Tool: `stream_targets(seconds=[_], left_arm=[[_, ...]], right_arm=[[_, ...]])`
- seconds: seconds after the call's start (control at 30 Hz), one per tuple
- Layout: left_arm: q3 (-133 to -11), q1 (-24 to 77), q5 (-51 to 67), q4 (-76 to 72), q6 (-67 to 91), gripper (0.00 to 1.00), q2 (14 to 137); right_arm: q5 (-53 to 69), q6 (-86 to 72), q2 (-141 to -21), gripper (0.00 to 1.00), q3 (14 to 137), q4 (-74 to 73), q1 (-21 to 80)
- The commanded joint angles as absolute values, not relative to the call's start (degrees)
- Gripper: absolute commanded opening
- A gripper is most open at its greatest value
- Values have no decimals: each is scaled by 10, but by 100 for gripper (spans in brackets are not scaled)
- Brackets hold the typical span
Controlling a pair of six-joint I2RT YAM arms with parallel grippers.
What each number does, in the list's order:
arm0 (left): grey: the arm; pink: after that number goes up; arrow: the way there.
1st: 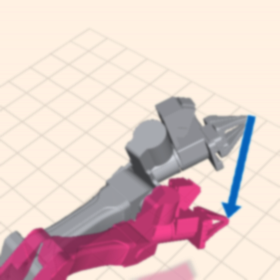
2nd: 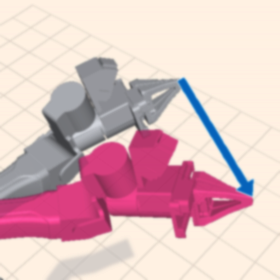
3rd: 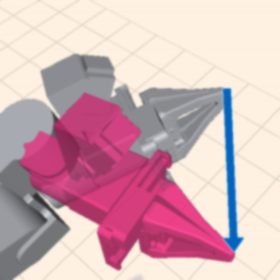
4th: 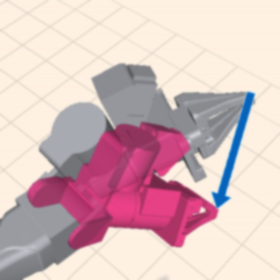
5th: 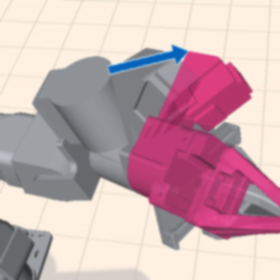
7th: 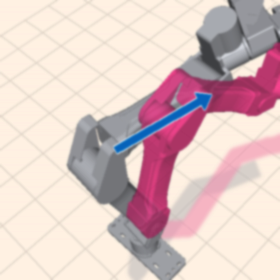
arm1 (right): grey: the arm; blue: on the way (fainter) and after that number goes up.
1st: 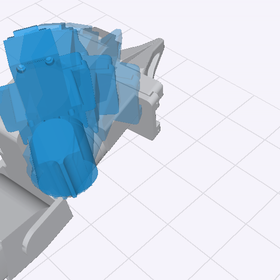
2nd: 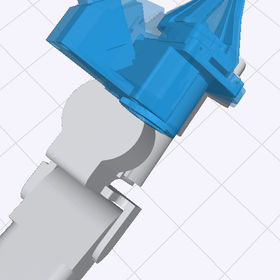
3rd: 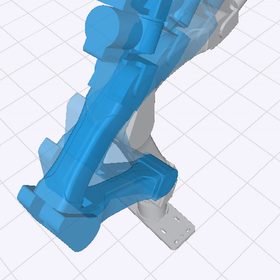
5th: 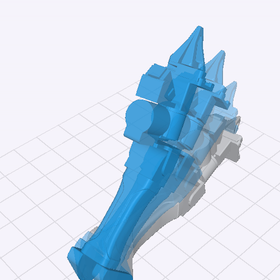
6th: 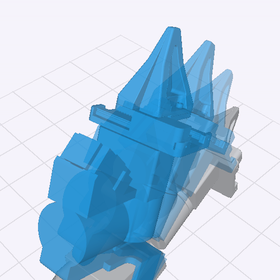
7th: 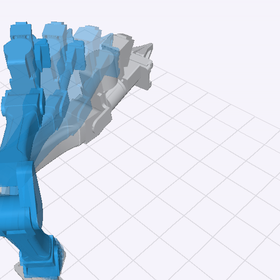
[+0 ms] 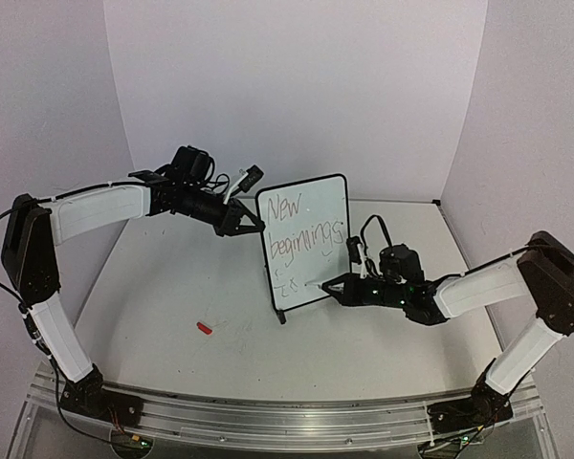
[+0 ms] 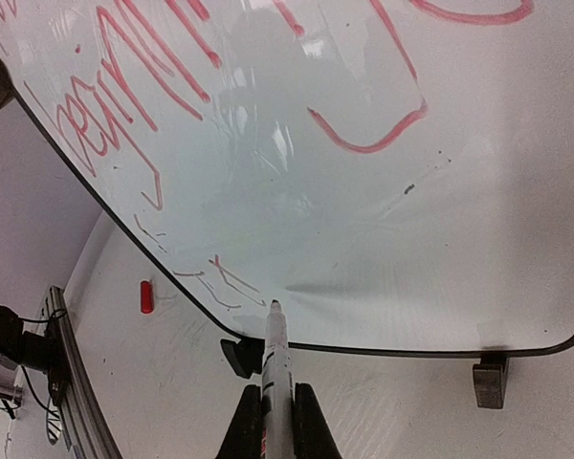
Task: Write a sentence on the whiteboard
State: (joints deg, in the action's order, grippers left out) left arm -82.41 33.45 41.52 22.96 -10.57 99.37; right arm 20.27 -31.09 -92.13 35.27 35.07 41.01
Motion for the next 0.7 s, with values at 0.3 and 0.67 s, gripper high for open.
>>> stream_targets(seconds=[0.3, 0.67], left_arm=[[-819, 349, 397, 299, -128, 0, 1008], [-820, 349, 399, 299, -128, 0, 1010]], right_arm=[[206, -315, -943, 0, 393, 375, 398], [213, -319, -950, 0, 377, 375, 398]])
